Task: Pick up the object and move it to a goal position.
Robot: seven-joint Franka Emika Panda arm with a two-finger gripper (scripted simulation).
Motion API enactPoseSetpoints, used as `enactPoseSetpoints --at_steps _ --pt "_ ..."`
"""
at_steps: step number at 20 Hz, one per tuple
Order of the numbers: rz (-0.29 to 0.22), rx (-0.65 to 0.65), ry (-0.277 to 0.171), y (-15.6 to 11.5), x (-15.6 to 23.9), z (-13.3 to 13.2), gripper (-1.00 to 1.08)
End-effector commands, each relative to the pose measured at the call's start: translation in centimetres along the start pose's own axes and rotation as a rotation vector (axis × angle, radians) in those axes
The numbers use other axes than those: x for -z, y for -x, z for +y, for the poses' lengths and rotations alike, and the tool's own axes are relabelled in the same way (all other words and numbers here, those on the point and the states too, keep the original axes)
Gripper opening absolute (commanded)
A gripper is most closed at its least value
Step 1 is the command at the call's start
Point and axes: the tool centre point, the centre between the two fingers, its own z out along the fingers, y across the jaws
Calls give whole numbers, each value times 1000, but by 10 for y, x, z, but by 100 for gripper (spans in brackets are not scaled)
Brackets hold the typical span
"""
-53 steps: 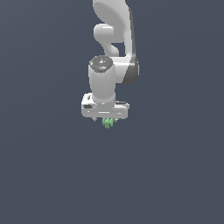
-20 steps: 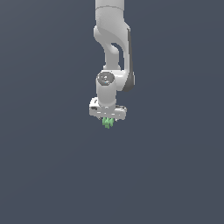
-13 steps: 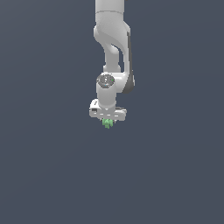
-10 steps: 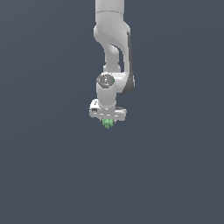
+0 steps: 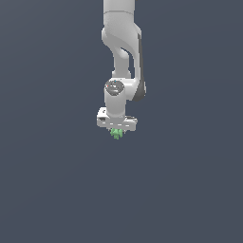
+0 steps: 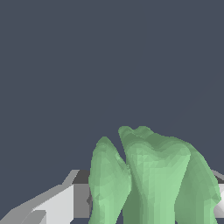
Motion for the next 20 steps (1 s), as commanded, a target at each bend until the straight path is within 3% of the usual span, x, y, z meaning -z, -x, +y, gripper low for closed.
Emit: enactPoseSetpoints --at_steps 1,10,20 --pt "1 0 0 -1 5 1 -100" --pt "1 0 0 -14 50 15 -100" --pt "1 -1 0 -38 142 42 -100"
